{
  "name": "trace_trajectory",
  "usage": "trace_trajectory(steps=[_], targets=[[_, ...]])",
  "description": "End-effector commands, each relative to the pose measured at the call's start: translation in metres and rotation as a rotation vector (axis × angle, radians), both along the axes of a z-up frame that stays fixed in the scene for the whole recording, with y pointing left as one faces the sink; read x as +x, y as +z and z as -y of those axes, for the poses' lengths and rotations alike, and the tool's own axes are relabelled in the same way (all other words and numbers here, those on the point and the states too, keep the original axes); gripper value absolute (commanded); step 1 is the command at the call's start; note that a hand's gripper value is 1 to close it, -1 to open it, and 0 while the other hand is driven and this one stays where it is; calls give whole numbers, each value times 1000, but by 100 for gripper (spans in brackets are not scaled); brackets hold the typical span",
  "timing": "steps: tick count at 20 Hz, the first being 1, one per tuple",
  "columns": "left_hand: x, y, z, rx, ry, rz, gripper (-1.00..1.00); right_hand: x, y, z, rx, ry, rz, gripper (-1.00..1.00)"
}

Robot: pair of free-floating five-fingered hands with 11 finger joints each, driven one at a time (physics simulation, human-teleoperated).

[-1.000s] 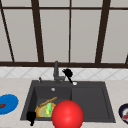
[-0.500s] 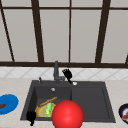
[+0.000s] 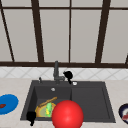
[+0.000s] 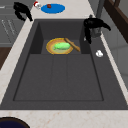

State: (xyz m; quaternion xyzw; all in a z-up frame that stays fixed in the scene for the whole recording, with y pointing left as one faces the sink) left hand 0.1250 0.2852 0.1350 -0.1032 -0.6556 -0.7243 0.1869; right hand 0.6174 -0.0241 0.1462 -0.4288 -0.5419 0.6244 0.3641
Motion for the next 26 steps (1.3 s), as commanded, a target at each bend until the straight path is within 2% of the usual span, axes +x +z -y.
trace_trajectory(steps=[1,6,11,21,26], targets=[[0,0,0,0,0,0,0,6,-1,0,31,0,-125,100],[0,0,0,0,0,0,0,22,8,-1,56,-6,-137,100],[0,0,0,0,0,0,0,33,4,-3,77,-6,-197,100],[0,0,0,0,0,0,0,45,-6,-3,165,-13,-176,100],[0,0,0,0,0,0,0,47,-17,-1,230,-20,-125,100]])
